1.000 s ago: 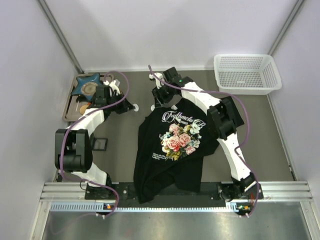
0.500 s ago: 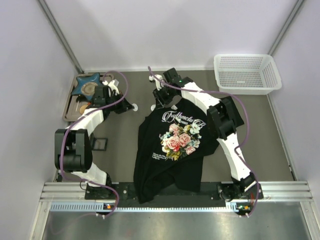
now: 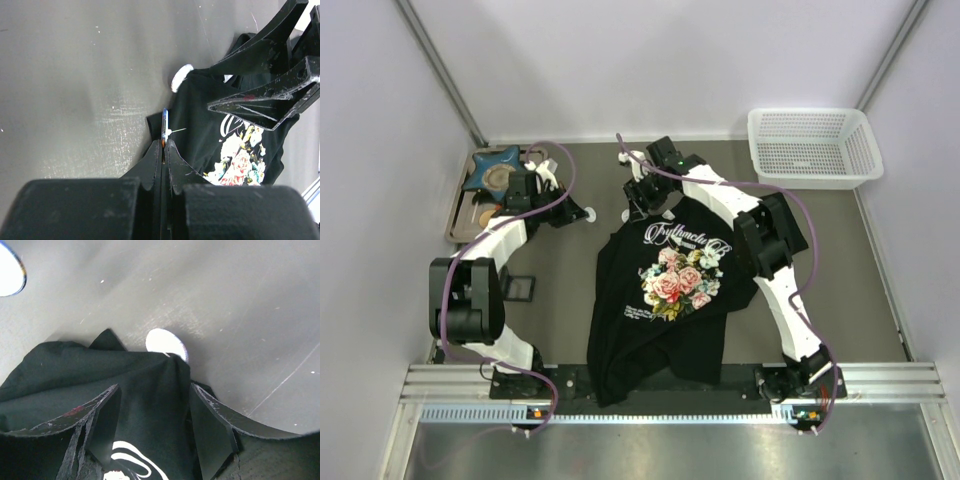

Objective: Pin the brooch onto the clothing
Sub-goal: Pin the brooch to the clothes.

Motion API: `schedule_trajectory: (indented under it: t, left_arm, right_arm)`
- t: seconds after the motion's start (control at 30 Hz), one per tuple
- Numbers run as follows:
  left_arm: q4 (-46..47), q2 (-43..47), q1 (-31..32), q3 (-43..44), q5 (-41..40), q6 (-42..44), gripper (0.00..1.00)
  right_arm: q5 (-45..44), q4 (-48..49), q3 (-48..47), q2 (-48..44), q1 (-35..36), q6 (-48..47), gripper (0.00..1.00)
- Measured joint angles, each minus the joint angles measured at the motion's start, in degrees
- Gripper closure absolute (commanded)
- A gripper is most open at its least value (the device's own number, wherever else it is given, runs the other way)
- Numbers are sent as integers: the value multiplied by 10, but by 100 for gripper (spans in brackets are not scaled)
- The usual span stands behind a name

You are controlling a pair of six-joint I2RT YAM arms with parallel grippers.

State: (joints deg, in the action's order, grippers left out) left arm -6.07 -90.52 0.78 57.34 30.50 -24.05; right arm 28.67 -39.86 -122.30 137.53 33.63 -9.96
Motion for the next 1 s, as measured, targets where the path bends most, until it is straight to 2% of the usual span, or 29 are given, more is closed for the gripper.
schedule_trajectory:
  t: [0.17, 0.4, 0.5, 0.53, 0.6, 0.63, 0.87, 1.0]
  left_arm:
    - [0, 0, 0, 0, 0, 0, 100]
    - [0, 0, 0, 0, -1, 0, 100]
    - [0, 0, 0, 0, 0, 0, 100]
    - [0, 0, 0, 0, 0, 0, 100]
    - [0, 0, 0, 0, 0, 0, 100]
    - [0, 0, 0, 0, 0, 1, 100]
    - [-3, 0, 0, 7, 2, 2, 100]
    - [-4, 0, 0, 9, 2, 4, 100]
  right_arm:
    - [-33, 16, -13, 6, -5, 14, 43]
    - [-32, 24, -19, 17, -7, 11, 46]
    - [-23, 23, -15, 19, -6, 9, 65]
    - [-18, 23, -14, 19, -6, 9, 79]
    - [-11, 23, -11, 19, -6, 7, 90]
    - [-6, 21, -11, 19, -6, 8, 100]
    - [65, 24, -4, 15, -6, -6, 100]
    - [118, 26, 64, -33, -4, -44, 100]
